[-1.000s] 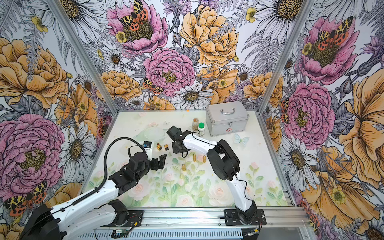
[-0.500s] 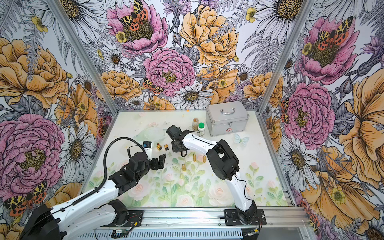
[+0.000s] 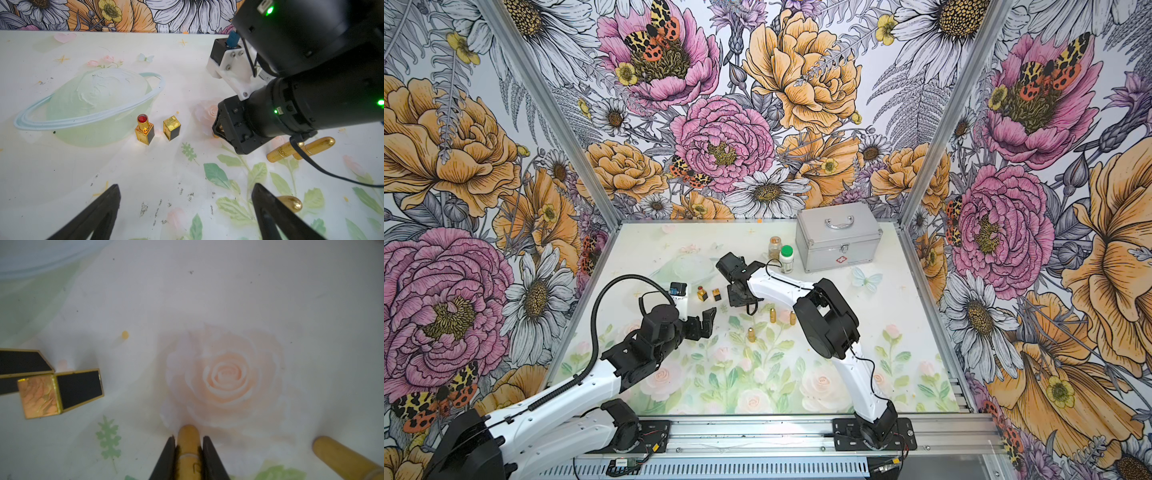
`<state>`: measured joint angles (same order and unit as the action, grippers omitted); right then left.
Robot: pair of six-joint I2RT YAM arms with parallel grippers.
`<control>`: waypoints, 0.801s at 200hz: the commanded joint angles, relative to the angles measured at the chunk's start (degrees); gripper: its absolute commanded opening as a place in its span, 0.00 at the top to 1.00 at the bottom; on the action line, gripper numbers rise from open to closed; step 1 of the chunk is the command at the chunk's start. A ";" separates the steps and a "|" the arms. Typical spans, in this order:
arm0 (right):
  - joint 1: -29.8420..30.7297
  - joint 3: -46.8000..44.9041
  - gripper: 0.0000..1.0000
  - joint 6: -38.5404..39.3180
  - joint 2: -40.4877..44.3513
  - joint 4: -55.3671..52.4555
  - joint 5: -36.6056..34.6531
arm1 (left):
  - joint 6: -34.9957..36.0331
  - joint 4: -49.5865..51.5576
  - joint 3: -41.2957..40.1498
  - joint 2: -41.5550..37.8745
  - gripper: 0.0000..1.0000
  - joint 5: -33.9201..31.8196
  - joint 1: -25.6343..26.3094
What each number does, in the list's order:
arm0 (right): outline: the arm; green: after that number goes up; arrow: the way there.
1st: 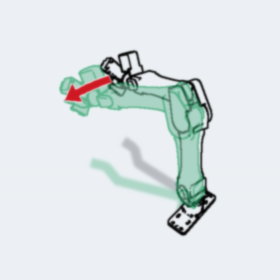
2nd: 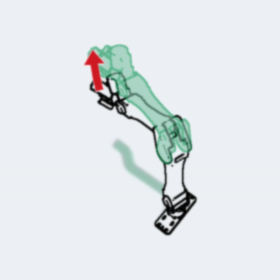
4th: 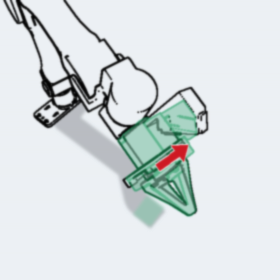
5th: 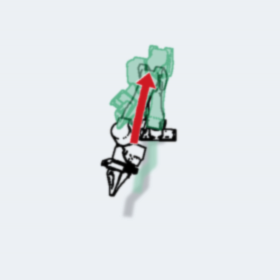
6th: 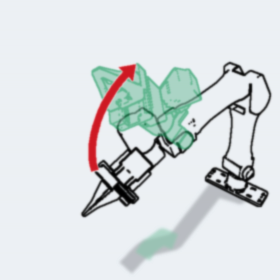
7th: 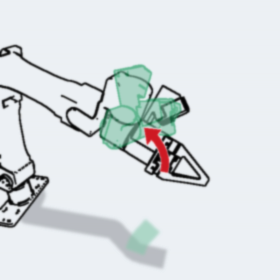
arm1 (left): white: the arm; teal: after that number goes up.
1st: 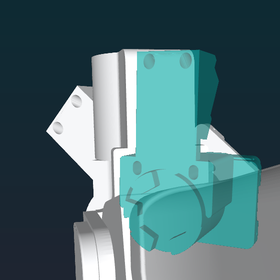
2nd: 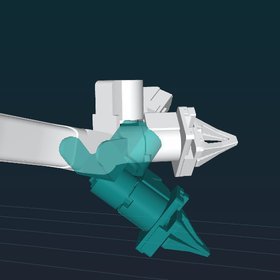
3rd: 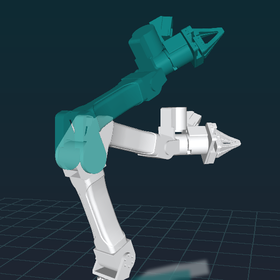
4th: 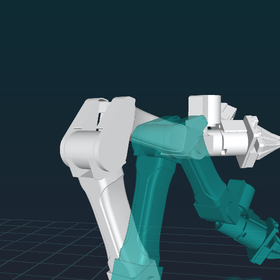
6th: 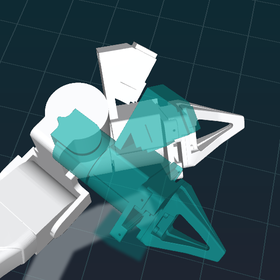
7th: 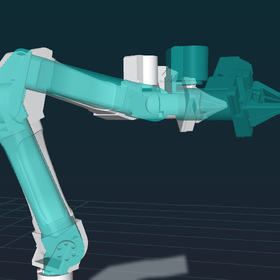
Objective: Open the lipstick cap
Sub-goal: Pick up the lipstick at the center of the board.
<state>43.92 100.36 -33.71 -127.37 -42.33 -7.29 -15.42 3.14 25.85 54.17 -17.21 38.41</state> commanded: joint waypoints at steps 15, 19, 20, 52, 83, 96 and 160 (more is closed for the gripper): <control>0.14 0.77 0.80 1.08 2.35 0.14 -0.96 | 0.86 -1.58 -0.53 -0.91 0.01 -1.89 0.43; 0.19 0.63 0.80 1.18 2.74 0.14 -0.74 | 0.94 -1.63 -0.53 -0.92 0.01 -1.94 0.43; 0.15 0.59 0.80 1.19 2.87 0.14 -0.68 | 0.97 -1.63 -0.53 -0.96 0.01 -1.95 0.43; -0.28 -1.13 0.80 2.20 7.37 0.06 2.36 | 2.34 -1.82 -0.53 -1.10 0.01 -1.92 0.43; -1.68 -2.94 0.80 3.63 12.01 -1.69 7.47 | 5.76 -4.63 -1.31 -1.18 0.01 0.46 0.39; -2.00 -2.63 0.80 4.96 13.72 -3.93 9.42 | 7.39 -5.96 -1.50 -0.85 0.01 1.75 0.41; -2.87 -1.63 0.79 10.31 21.51 -13.40 20.03 | 18.49 -15.29 -1.63 3.04 0.17 16.64 -0.08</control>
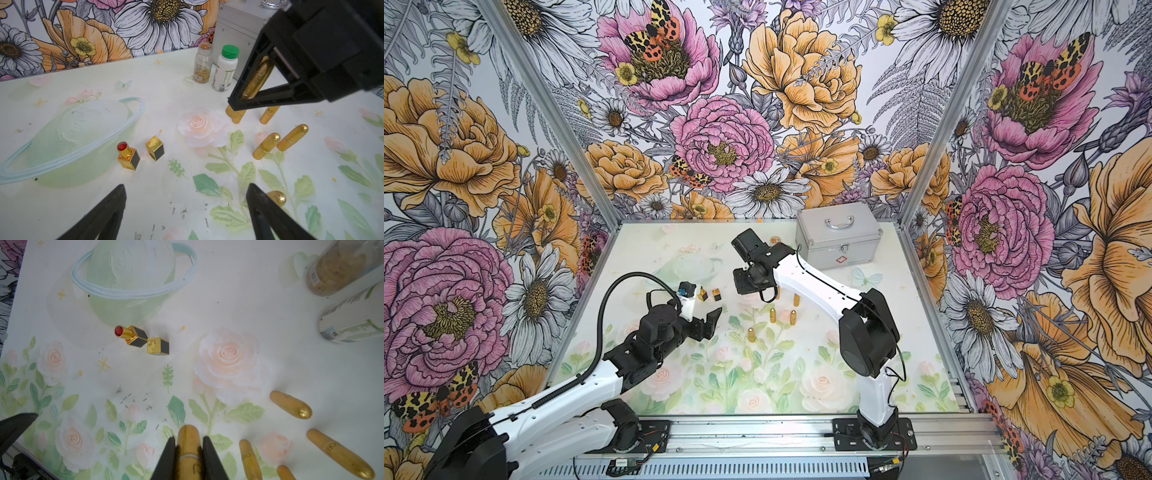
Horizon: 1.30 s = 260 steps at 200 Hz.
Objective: Open the lipstick cap
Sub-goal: Pick up the lipstick at the center of the board, then open the cover of the lipstick.
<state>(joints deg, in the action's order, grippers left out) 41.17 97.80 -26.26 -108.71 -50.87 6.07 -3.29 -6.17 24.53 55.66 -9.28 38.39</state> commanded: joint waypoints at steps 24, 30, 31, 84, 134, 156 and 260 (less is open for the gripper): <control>-0.54 0.05 0.79 3.16 5.15 -5.62 11.86 | 8.44 -7.85 0.82 3.84 0.27 13.26 -0.50; -0.64 -0.22 0.79 2.98 5.69 -5.65 12.86 | 8.81 -8.20 1.09 4.37 0.28 14.54 -0.68; -0.64 -0.32 0.79 2.98 5.78 -5.60 13.02 | 8.82 -8.27 1.11 4.50 0.28 14.81 -0.73; -1.09 -1.67 0.79 1.94 8.25 -5.47 19.86 | 8.83 -11.17 2.92 8.72 0.45 20.73 -0.85; -1.09 -2.22 0.79 1.30 8.51 -5.38 22.22 | 8.36 -13.21 4.16 10.24 0.54 22.74 -0.79; -1.18 -2.15 0.79 1.30 8.27 -5.30 22.54 | 8.26 -13.34 4.73 10.65 0.58 23.67 -0.81; -1.44 -2.44 0.79 1.35 7.29 -4.65 22.41 | 7.58 -13.38 5.53 10.60 0.78 23.94 -0.86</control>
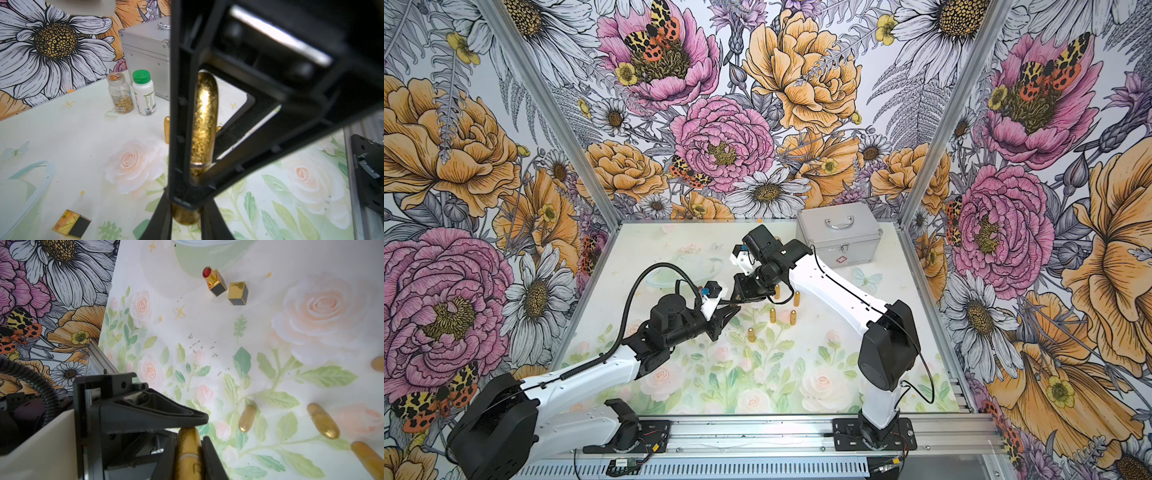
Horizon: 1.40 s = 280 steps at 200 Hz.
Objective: Open the lipstick cap
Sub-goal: Open the cover of the lipstick.
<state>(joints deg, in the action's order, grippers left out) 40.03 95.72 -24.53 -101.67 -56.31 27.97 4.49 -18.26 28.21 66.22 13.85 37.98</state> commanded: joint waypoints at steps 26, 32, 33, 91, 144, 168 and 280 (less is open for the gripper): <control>-0.31 -0.51 0.79 -0.43 0.07 0.94 0.51 | -0.43 -1.38 2.29 0.22 0.78 1.18 -0.54; -0.30 -0.53 0.79 -0.43 0.07 0.94 0.47 | -0.46 -1.41 2.34 0.26 0.78 1.19 -0.52; -0.30 -0.54 0.79 -0.43 0.07 0.94 0.45 | -0.50 -1.37 2.36 0.29 0.78 1.19 -0.57; -0.33 -0.56 0.80 -0.61 -0.02 1.21 0.88 | -0.67 -1.58 2.86 0.78 0.77 0.45 -0.53; -0.31 -1.24 0.81 -0.69 0.32 1.47 0.73 | -0.78 -1.73 3.36 1.08 0.72 0.22 -0.53; -0.37 -1.29 0.81 -0.77 0.55 1.66 0.69 | -0.93 -1.66 3.43 1.38 0.78 0.27 -0.54; -0.35 -1.89 0.69 -2.16 4.16 4.92 -0.98 | -1.92 -0.15 2.25 1.55 1.00 -1.77 -0.42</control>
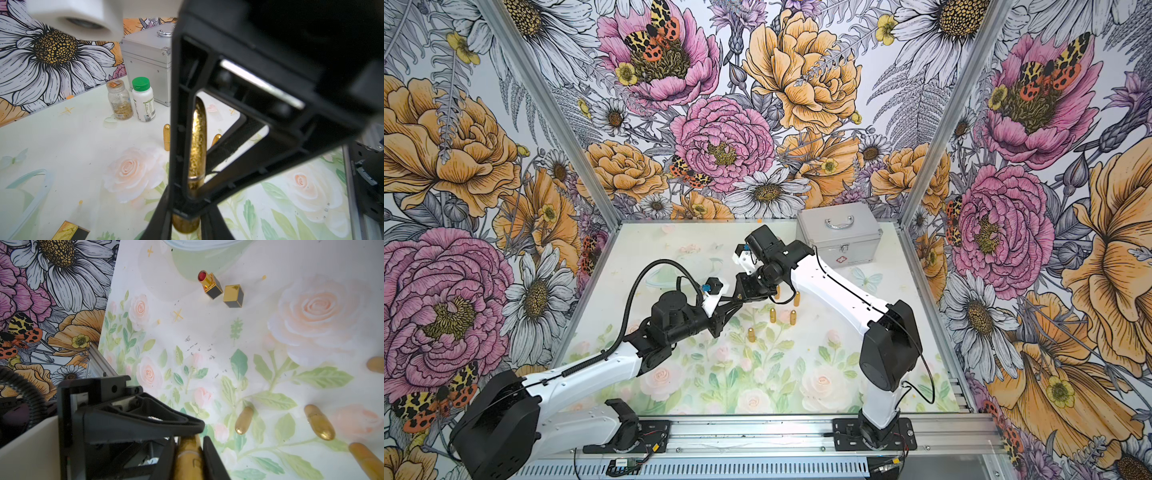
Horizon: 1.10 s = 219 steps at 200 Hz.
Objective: Open the lipstick cap
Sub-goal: Open the cover of the lipstick.
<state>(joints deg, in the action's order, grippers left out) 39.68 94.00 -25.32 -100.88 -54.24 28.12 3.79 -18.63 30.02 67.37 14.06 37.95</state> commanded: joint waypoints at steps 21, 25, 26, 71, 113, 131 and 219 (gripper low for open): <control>-0.04 -0.11 0.65 -1.46 3.91 3.33 -1.58 | -1.41 0.74 0.00 -0.34 1.00 -2.45 -0.34; -0.04 -0.13 0.63 -1.52 4.00 3.39 -1.62 | -1.34 0.87 0.00 -0.51 1.00 -2.58 -0.34; -0.04 -0.08 0.63 -1.54 4.01 3.41 -1.60 | -1.38 0.96 -0.03 -0.55 1.00 -2.61 -0.34; -0.04 -0.69 0.58 -1.57 3.94 3.85 -3.13 | -0.59 2.85 0.13 -2.24 1.00 -2.60 -0.26; -0.04 -0.90 0.65 -1.60 3.42 4.58 -3.85 | -0.36 3.69 0.15 -3.20 1.00 -3.23 -0.07; 0.04 -1.33 0.69 -1.57 3.09 4.68 -3.74 | -0.29 3.70 0.19 -3.41 1.00 -3.62 0.01; -0.03 -1.56 0.78 -1.05 2.84 5.28 -4.42 | -0.21 4.25 0.22 -3.26 1.00 -4.40 0.42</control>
<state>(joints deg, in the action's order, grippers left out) 39.68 92.38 -26.94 -98.24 -50.24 25.26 3.01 -14.41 30.00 65.21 10.96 38.02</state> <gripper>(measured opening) 0.231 0.213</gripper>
